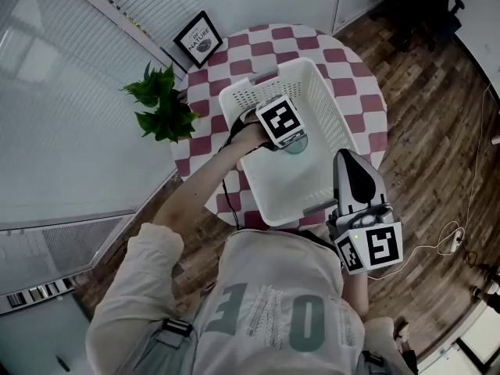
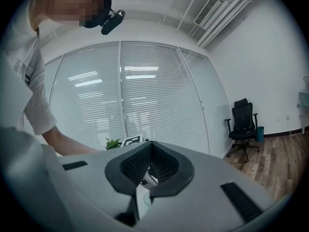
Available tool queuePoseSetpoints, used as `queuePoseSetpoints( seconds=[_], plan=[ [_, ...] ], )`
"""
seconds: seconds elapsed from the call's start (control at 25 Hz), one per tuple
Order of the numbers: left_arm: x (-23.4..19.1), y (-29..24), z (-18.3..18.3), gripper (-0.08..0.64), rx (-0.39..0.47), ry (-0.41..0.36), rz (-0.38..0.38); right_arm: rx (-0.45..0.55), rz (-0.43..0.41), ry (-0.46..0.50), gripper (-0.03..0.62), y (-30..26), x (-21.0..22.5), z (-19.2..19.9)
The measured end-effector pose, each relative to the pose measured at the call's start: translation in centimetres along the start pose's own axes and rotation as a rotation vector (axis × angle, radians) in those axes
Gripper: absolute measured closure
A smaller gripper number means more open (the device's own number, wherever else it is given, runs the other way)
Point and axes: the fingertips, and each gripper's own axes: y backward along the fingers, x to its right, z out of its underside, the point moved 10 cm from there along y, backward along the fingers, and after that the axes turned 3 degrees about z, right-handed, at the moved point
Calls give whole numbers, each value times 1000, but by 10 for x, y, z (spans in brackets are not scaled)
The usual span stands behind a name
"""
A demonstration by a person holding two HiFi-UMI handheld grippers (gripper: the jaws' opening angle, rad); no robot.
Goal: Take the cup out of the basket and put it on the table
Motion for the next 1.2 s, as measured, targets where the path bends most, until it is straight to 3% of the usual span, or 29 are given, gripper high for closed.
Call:
queuePoseSetpoints(
  seconds=[0.36, 0.56, 0.84, 1.2],
  plan=[
    [-7, -59, 19, 288, -230, -23, 87, -35, 22, -16, 584, -1, 0, 8],
    [-11, -85, 29, 290, -317, -3, 140, -48, 32, -25, 583, -5, -4, 12],
    [-12, -103, 37, 352, -373, 0, 184, -67, 32, -29, 583, -8, -8, 17],
    [-14, -109, 40, 474, -402, 1, 183, -86, 28, -9, 583, -12, -17, 21]
  ],
)
